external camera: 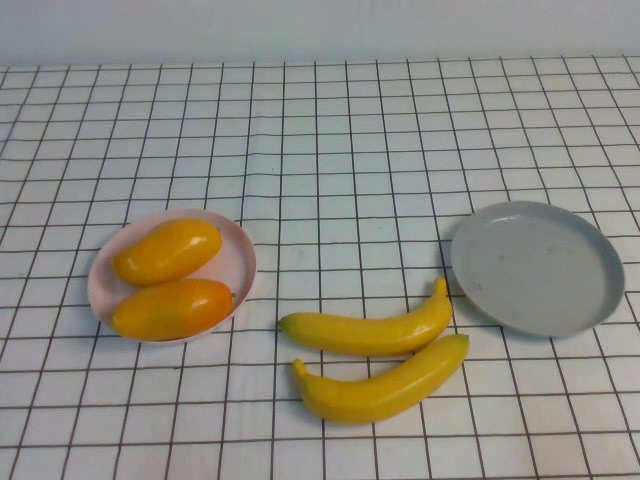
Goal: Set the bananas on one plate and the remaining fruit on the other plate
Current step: Put another type of fruit in the right plate
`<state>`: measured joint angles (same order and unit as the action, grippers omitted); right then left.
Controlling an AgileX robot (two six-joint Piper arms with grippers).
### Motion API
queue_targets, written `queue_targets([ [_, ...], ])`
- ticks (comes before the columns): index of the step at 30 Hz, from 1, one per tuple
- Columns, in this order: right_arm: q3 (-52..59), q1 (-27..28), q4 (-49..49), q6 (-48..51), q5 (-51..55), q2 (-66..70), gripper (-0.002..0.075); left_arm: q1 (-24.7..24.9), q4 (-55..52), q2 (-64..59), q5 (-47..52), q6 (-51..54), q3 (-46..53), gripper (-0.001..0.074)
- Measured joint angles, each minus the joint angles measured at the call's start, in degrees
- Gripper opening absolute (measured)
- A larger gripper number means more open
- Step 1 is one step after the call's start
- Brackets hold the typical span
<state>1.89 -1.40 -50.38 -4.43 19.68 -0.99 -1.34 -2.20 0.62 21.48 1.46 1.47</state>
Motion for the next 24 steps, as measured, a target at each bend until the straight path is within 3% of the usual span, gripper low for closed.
queue_targets([
  [3, 0.0, 0.0, -13.7, 0.0, -1.1, 0.0, -0.0016, 0.0, 0.0, 0.0, 0.0, 0.0, 0.0, -0.0002],
  [10, 0.0, 0.0, -18.1, 0.0, -2.0, 0.0, -0.0016, 0.0, 0.0, 0.0, 0.0, 0.0, 0.0, -0.0003],
  [20, 0.0, 0.0, -15.5, 5.2, 1.4, 0.0, -0.0016, 0.0, 0.0, 0.0, 0.0, 0.0, 0.0, -0.0003],
  [24, -5.6, 0.0, -4.3, 5.8, 9.4, 4.4, -0.0016, 0.0, 0.0, 0.0, 0.0, 0.0, 0.0, -0.0003],
])
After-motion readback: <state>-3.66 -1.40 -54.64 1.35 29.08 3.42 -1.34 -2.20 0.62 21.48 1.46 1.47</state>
